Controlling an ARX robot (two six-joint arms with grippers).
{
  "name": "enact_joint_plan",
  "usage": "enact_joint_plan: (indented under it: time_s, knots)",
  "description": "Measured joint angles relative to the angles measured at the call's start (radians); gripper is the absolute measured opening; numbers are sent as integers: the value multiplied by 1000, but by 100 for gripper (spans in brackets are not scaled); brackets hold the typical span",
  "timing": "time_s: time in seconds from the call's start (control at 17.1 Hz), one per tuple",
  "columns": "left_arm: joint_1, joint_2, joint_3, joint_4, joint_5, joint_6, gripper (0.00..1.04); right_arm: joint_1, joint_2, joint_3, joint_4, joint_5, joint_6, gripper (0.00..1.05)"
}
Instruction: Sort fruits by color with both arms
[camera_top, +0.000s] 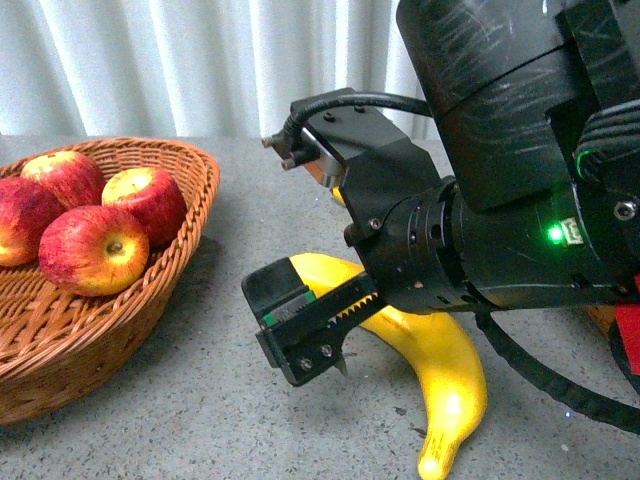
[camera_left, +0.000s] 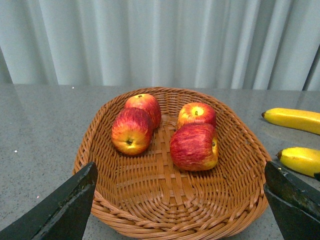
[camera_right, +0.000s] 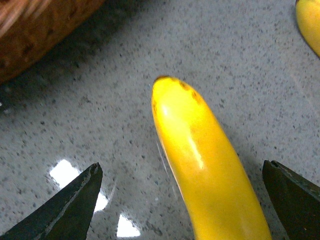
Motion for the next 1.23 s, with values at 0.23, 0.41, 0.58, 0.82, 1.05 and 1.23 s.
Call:
enact_joint_plan:
  time_s: [0.23, 0.41, 0.58, 0.82, 1.05, 1.23]
  knots:
    - [0, 0, 0, 0, 0, 0, 98, -52, 26, -34, -6, 19, -61, 98]
    - [0, 0, 0, 0, 0, 0, 98, -63, 31, -38, -11, 11, -69, 92]
    - [0, 0, 0, 0, 0, 0, 98, -62, 29, -44, -14, -18, -69, 59]
    - [0, 0, 0, 0, 0, 0, 98, -108, -24, -49, -14, -95, -29, 36]
    - [0, 0, 0, 0, 0, 0, 98, -322, -251, -64, 229, -257, 162, 36]
    - [0, 0, 0, 0, 0, 0, 98, -545, -303, -117, 176, -260, 59, 36]
